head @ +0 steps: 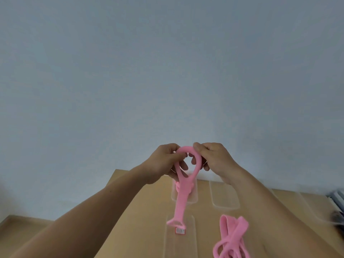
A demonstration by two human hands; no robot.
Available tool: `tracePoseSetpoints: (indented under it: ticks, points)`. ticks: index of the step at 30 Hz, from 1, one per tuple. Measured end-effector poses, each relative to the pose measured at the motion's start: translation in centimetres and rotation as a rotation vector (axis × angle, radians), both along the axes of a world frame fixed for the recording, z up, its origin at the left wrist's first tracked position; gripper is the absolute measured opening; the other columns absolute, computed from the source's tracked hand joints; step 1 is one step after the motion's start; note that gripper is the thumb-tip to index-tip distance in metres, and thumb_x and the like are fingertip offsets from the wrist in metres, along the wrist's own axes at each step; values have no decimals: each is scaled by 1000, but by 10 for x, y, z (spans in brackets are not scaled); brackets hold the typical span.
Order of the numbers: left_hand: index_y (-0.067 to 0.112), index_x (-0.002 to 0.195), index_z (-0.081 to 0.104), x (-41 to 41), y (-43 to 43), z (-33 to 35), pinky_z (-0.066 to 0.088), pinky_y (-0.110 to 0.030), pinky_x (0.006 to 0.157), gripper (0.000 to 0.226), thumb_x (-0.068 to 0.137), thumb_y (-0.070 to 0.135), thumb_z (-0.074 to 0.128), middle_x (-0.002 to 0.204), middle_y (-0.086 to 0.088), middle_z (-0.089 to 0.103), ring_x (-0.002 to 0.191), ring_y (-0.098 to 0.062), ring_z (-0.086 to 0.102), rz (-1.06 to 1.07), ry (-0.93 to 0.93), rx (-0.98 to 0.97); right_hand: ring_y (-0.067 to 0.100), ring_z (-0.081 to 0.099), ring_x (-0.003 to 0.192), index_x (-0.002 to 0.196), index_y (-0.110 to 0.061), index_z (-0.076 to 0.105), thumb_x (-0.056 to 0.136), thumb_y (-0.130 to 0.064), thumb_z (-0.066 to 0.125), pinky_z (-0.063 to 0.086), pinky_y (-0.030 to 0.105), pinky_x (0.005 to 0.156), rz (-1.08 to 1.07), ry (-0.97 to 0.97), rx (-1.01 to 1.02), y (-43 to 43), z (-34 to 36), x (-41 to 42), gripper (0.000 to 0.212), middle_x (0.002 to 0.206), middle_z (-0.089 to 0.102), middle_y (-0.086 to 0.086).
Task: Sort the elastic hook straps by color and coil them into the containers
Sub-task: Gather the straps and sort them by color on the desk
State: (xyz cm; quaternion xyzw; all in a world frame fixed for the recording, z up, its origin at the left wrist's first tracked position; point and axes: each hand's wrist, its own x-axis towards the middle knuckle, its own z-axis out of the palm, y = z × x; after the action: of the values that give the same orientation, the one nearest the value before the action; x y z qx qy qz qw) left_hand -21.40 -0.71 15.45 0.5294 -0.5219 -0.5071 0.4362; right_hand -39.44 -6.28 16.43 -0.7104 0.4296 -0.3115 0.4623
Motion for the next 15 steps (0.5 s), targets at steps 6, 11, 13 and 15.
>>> tracePoseSetpoints:
  ticks: [6, 11, 13, 15]
  points:
    - [1, 97, 61, 8, 1, 6, 58, -37, 60, 13, 93, 13, 57, 78, -15, 71, 69, -34, 70, -16, 68, 65, 8, 57, 56, 74, -12, 72, 95, -27, 63, 46, 18, 54, 6, -99, -35, 0, 6, 3, 27, 69, 73, 0]
    - [0, 100, 60, 7, 4, 7, 58, -40, 67, 19, 90, 16, 59, 81, -18, 70, 78, -40, 71, -43, 140, 89, 5, 63, 68, 79, -21, 76, 86, -17, 74, 51, 17, 64, 33, -196, -71, 5, 4, 4, 9, 72, 71, -10]
    - [0, 98, 62, 6, 6, 9, 58, -41, 69, 30, 87, 27, 61, 83, -19, 68, 79, -40, 70, -67, 196, 100, 1, 65, 73, 83, -25, 76, 84, -19, 77, 51, 15, 67, 3, -200, -120, 7, 2, 3, 7, 78, 73, -12]
    - [1, 97, 64, 5, 7, 10, 58, -41, 69, 38, 91, 38, 59, 82, -17, 68, 77, -38, 69, -62, 233, 113, 1, 67, 77, 84, -30, 75, 80, -21, 80, 53, 16, 73, 8, -198, -143, 10, 0, 1, 11, 81, 74, -13]
